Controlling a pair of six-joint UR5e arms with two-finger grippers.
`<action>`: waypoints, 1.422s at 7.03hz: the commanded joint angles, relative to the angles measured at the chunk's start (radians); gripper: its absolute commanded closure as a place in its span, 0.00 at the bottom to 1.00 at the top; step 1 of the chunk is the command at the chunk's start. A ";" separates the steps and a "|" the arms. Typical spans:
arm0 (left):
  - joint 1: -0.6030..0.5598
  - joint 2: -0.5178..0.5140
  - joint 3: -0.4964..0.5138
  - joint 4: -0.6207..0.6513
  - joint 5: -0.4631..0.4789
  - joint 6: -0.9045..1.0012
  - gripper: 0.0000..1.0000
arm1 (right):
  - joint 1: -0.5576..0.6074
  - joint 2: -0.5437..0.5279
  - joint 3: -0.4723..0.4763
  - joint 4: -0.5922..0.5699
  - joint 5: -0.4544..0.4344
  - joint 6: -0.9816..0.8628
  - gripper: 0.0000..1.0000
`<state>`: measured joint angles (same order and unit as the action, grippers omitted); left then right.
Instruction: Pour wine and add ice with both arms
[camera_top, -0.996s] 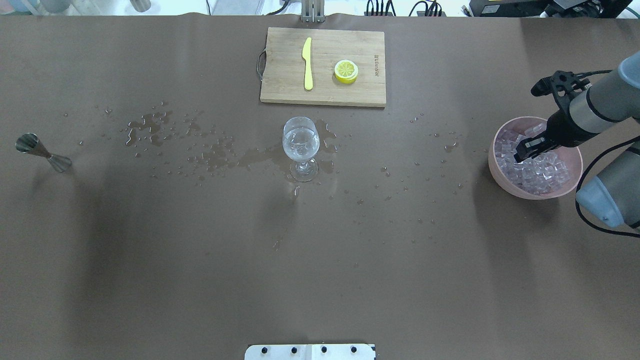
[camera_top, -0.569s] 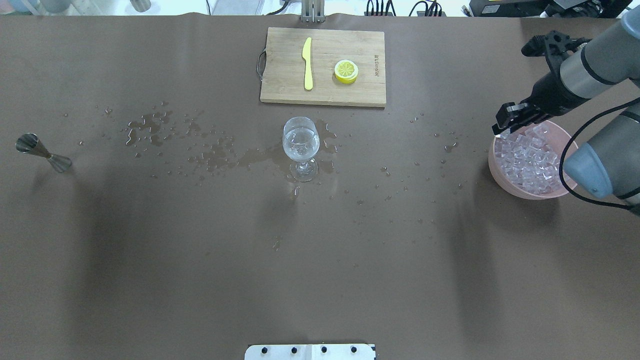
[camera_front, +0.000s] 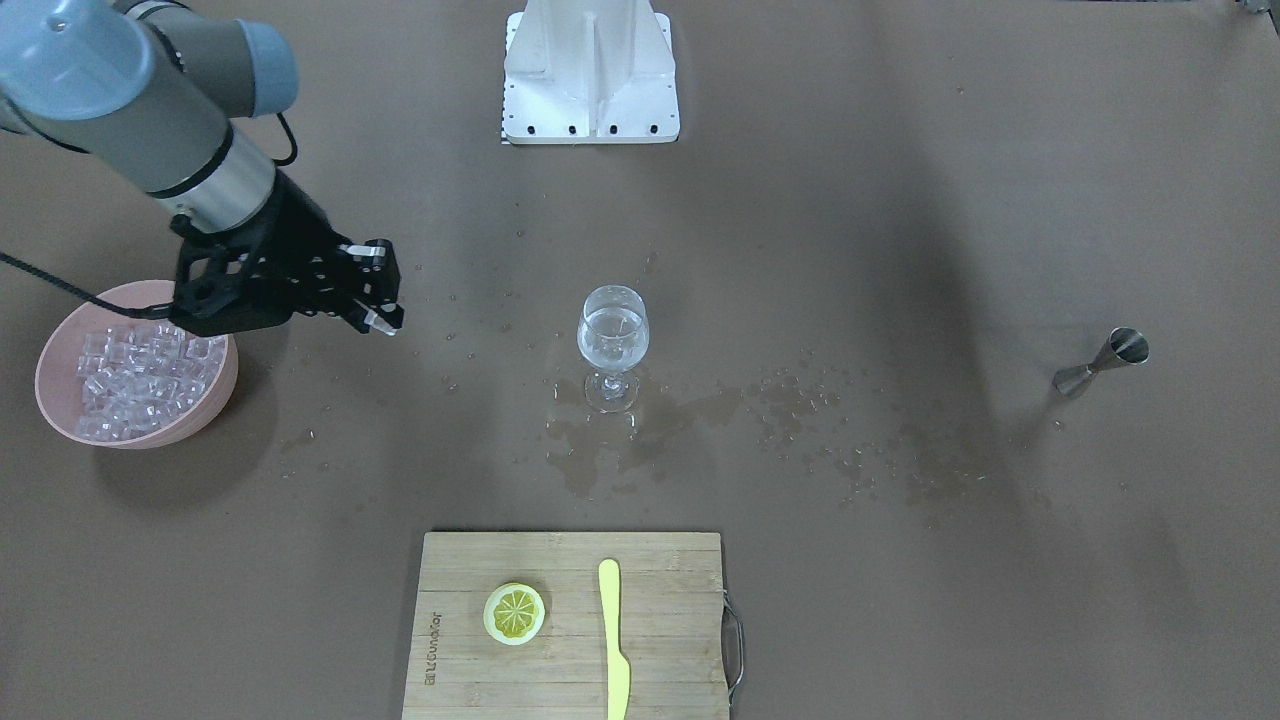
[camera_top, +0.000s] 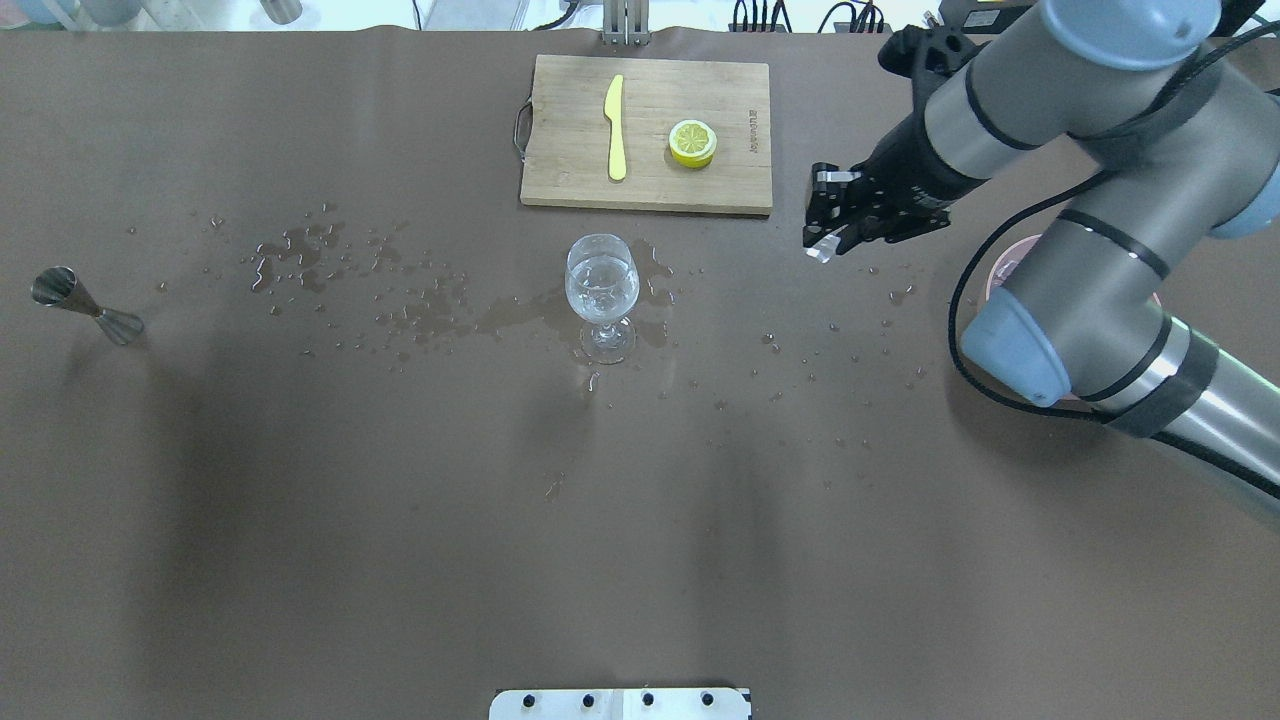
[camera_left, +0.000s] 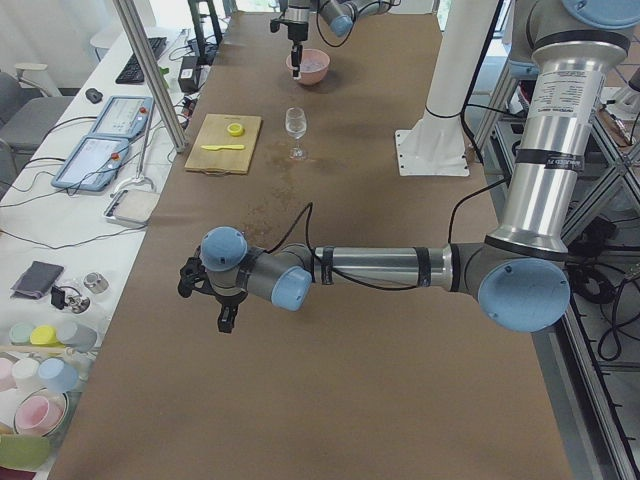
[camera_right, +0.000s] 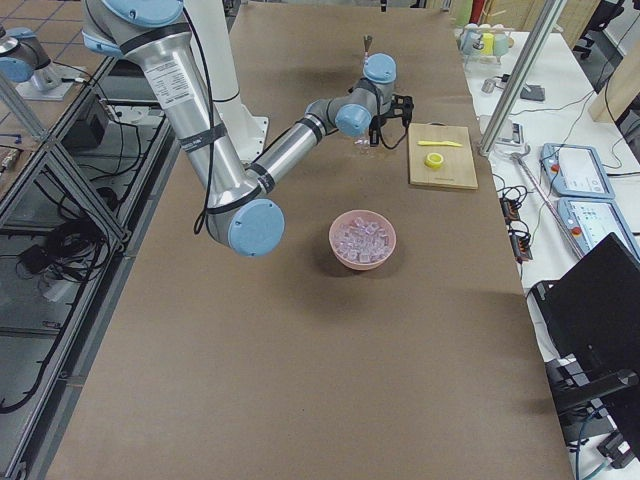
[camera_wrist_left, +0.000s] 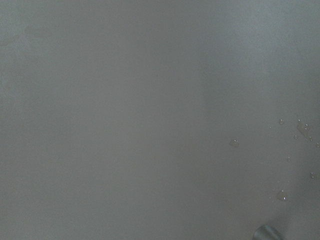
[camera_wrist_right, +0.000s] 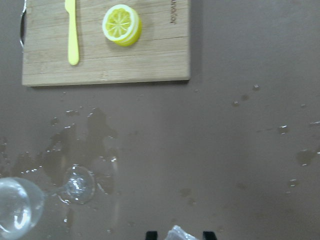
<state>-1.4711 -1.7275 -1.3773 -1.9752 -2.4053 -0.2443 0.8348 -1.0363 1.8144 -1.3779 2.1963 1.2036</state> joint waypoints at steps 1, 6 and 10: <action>0.000 0.000 0.004 -0.001 0.000 -0.001 0.02 | -0.100 0.138 -0.035 -0.001 -0.116 0.167 1.00; 0.002 -0.001 -0.003 -0.001 0.000 -0.003 0.02 | -0.155 0.272 -0.126 0.000 -0.171 0.246 1.00; 0.000 0.000 -0.003 -0.002 0.000 -0.003 0.02 | -0.158 0.304 -0.167 0.000 -0.181 0.244 0.24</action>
<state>-1.4709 -1.7279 -1.3806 -1.9772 -2.4053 -0.2471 0.6768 -0.7456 1.6683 -1.3776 2.0171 1.4493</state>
